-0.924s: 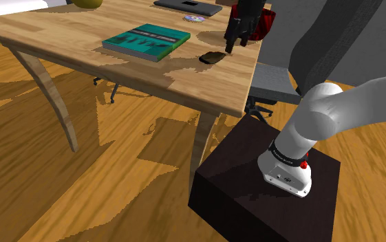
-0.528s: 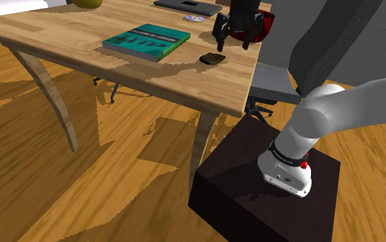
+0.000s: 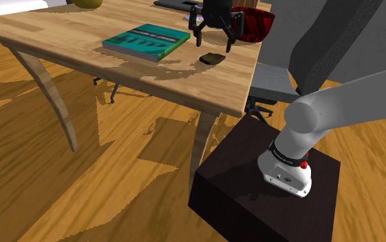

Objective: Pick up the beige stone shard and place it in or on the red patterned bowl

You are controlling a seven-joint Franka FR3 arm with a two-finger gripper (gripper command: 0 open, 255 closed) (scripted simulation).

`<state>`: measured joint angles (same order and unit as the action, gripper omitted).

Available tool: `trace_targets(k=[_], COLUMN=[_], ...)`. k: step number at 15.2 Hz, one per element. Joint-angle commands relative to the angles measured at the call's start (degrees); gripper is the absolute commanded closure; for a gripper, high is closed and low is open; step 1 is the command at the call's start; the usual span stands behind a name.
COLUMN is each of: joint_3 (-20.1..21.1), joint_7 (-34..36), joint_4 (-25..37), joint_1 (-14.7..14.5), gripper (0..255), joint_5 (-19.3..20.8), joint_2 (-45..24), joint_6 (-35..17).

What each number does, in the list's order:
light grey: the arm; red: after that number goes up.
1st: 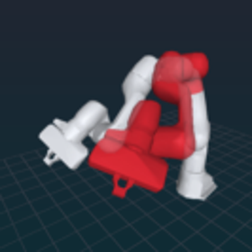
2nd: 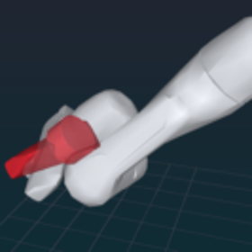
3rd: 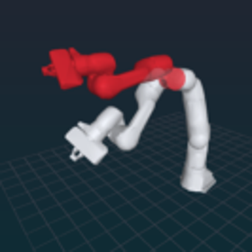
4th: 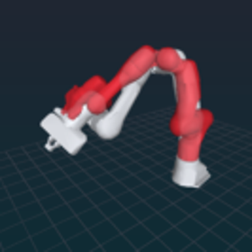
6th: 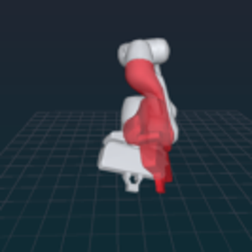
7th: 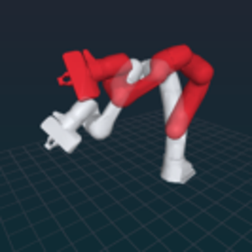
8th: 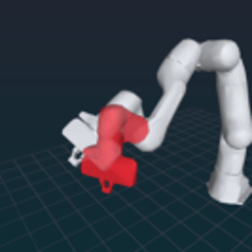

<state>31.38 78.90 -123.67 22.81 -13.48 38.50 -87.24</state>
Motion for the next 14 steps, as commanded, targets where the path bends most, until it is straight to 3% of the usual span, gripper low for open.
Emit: trace_targets(k=[1,5,13,14], joint_3=[0.6,1.0,1.0,1.0], joint_7=[1.2,0.9,0.9,0.9], joint_4=[-1.2,-5.3,-5.3,-5.3], joint_1=[0.3,-0.1,-0.1,-0.1], gripper=[0,0,0,255], joint_5=[-0.4,-1.1,-1.1,-1.1], joint_2=[0.1,0.9,0.9,0.9], joint_6=[-1.2,-4.4,-4.4,-4.4])
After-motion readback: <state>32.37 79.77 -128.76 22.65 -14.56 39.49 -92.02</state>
